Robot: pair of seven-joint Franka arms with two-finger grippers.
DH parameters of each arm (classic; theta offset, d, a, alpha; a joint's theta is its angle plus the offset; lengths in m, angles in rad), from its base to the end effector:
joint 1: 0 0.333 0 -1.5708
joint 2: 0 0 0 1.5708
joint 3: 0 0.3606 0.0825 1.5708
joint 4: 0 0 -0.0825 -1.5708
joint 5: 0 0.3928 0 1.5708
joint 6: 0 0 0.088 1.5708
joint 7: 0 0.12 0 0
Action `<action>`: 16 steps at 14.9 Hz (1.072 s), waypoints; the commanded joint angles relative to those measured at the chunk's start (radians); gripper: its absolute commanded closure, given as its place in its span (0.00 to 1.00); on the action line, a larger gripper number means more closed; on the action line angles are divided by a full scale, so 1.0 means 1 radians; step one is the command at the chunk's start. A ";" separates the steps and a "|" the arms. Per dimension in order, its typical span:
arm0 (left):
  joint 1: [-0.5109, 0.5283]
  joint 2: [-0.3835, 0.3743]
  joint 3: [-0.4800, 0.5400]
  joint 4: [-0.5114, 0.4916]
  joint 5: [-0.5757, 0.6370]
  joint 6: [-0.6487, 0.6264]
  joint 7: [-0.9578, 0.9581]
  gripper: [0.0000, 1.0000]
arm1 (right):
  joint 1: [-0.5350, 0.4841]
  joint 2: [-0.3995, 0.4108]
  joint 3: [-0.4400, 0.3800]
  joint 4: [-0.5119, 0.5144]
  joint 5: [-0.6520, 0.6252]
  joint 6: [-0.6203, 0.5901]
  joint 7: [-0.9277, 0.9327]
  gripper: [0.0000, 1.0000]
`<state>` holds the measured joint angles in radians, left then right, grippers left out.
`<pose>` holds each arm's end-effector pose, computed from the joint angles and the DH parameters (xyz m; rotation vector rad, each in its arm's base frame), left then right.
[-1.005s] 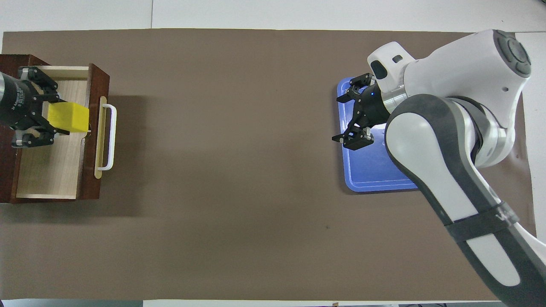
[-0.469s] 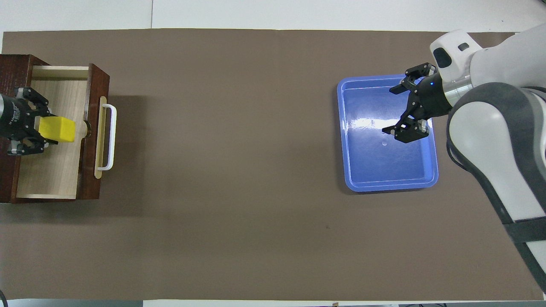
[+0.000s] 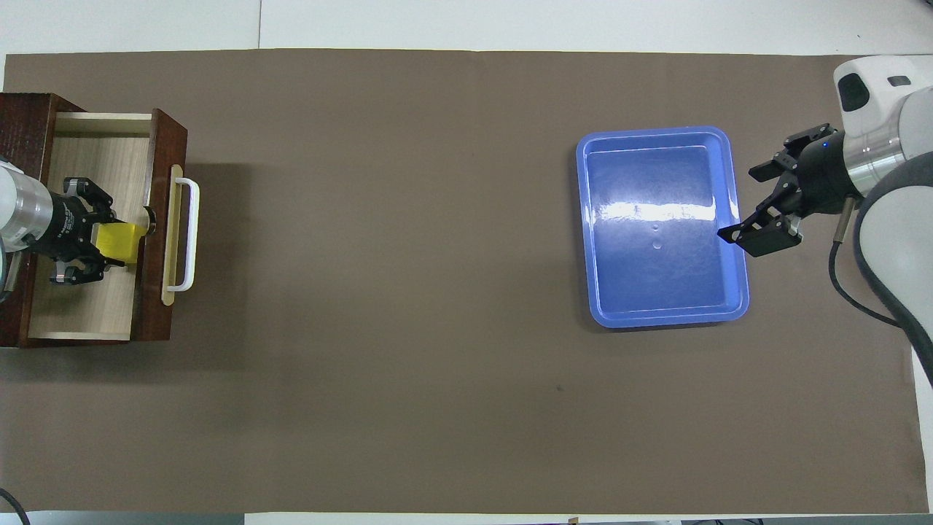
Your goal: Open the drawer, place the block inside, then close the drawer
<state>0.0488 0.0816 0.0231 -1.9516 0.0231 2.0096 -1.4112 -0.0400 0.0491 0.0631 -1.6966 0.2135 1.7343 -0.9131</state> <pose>0.5835 0.0434 0.4623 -2.3034 -2.0884 0.0069 0.5876 0.0348 0.5835 -2.6487 -1.2796 -0.1206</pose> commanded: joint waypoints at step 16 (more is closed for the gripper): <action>-0.104 0.000 -0.009 0.016 0.110 0.006 -0.054 0.00 | -0.049 -0.130 0.001 -0.038 -0.246 -0.225 0.852 0.00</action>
<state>-0.0982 0.1186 0.0151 -1.9087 0.0923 1.9918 -1.5035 -0.0859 -0.0560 0.0610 -1.7012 -0.0105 1.5049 -0.0888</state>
